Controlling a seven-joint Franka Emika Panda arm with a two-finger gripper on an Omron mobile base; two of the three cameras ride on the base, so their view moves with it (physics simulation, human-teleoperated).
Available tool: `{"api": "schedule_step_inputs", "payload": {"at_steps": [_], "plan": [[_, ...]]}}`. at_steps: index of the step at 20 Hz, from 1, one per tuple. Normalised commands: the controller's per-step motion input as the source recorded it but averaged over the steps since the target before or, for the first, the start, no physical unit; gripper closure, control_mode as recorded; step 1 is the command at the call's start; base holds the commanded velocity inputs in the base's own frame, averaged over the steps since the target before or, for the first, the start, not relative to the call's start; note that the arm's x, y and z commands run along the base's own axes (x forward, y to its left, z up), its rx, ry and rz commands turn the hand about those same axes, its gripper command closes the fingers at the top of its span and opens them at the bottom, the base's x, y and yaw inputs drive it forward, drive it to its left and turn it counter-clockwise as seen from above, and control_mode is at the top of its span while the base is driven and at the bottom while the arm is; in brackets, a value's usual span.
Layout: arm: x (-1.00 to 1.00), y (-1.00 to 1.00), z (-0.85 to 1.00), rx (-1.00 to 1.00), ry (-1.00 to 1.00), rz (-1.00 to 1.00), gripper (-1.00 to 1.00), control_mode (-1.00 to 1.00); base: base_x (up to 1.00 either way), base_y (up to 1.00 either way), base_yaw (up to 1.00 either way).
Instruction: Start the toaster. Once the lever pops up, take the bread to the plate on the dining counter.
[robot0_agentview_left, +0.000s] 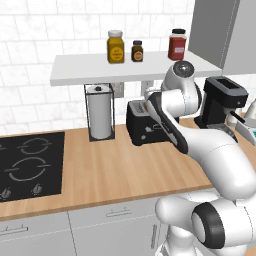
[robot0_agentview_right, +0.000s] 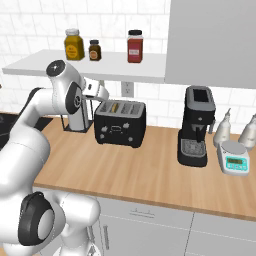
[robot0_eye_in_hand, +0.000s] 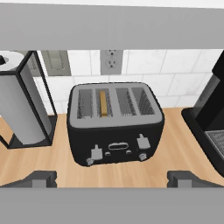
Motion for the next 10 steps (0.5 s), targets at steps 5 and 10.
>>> {"api": "schedule_step_inputs", "payload": {"at_steps": [5,10], "plan": [[0.00,0.00,0.00,0.00,0.00,0.00,-1.00,-1.00,0.00,0.00,0.00],[0.00,0.00,0.00,0.00,0.00,0.00,-1.00,-1.00,0.00,0.00,0.00]]}}
